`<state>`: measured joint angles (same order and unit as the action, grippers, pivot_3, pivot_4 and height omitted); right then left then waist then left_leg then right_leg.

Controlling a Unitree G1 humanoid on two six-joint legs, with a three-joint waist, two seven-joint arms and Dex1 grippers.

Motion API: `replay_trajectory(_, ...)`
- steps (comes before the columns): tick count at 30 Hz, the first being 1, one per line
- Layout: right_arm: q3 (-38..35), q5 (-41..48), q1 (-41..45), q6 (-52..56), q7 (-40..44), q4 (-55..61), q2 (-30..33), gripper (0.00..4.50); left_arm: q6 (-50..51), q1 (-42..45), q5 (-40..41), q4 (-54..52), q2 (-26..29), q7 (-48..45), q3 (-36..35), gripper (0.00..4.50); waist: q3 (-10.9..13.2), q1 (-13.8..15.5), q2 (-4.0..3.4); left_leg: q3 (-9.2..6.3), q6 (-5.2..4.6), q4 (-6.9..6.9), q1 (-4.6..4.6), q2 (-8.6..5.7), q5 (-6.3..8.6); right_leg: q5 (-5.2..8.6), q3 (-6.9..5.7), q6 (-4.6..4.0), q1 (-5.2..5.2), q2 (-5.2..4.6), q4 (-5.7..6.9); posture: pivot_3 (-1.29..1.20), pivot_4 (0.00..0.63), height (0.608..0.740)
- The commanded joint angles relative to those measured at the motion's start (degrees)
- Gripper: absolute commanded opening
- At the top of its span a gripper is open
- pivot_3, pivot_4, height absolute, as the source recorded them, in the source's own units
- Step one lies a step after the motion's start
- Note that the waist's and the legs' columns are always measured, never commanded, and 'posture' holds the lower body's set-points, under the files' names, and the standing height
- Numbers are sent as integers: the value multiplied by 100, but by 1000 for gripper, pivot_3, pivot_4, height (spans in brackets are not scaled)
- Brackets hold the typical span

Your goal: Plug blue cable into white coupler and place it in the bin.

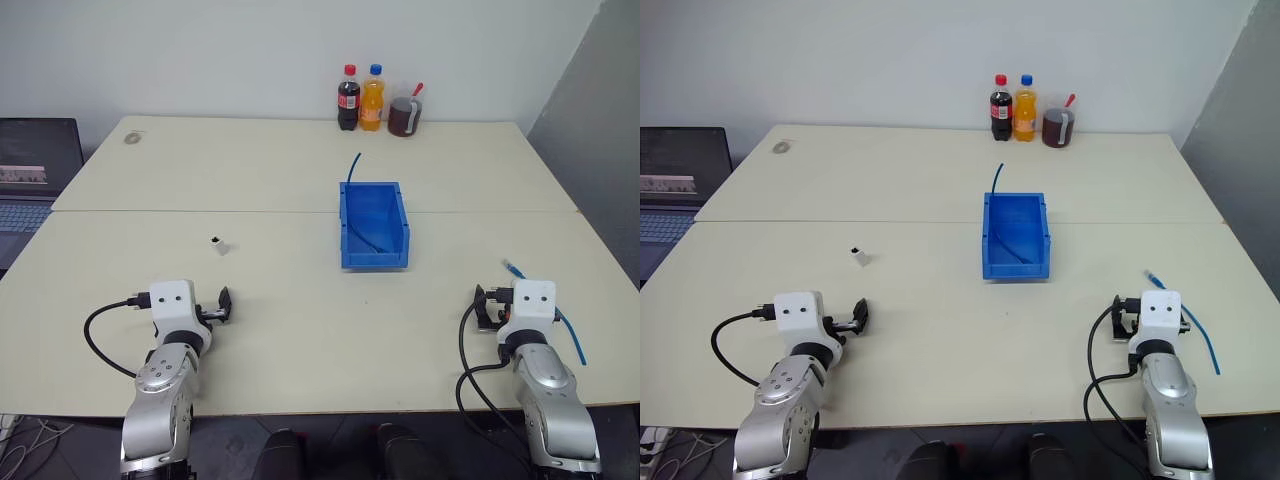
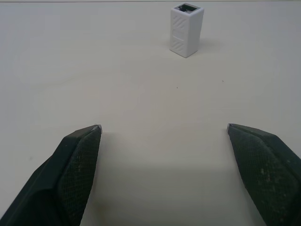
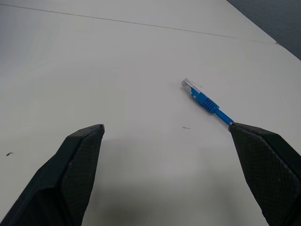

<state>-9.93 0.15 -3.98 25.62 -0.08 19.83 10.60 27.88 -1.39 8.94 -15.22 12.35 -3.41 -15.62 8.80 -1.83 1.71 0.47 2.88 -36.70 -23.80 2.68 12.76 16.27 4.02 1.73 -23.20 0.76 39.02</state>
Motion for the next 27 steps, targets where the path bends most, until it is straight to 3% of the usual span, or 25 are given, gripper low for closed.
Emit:
replay_trajectory(1,6,-21,-56,-171,0,156,-34,4494,-107,59,100,-154,48,-72,-91,4500,0,0,0,0,0,0,0,0,0,0,0,0,0,0,0,0,150,740)
replay_trajectory(13,-66,-40,-42,-283,-46,89,-63,4494,-145,-71,97,-246,72,-265,54,4500,0,0,0,1,0,1,0,0,0,0,1,0,0,0,0,0,150,740)
replay_trajectory(18,-104,-53,-114,-248,-60,201,-43,4494,-411,61,32,-302,292,-785,595,4500,0,2,0,0,0,1,0,0,0,0,1,0,0,0,0,0,150,740)
replay_trajectory(24,-307,-15,-108,-250,-44,418,90,4494,-288,1047,412,-281,872,-2045,1166,4500,3,12,2,0,0,0,-2,-1,0,0,-3,0,-1,0,1,0,150,740)
replay_trajectory(27,-486,93,-80,-279,220,520,379,4494,-175,1957,657,-80,1287,-3204,1776,4500,3,14,0,-2,0,-1,-4,-5,0,1,-5,1,-1,1,0,0,150,740)
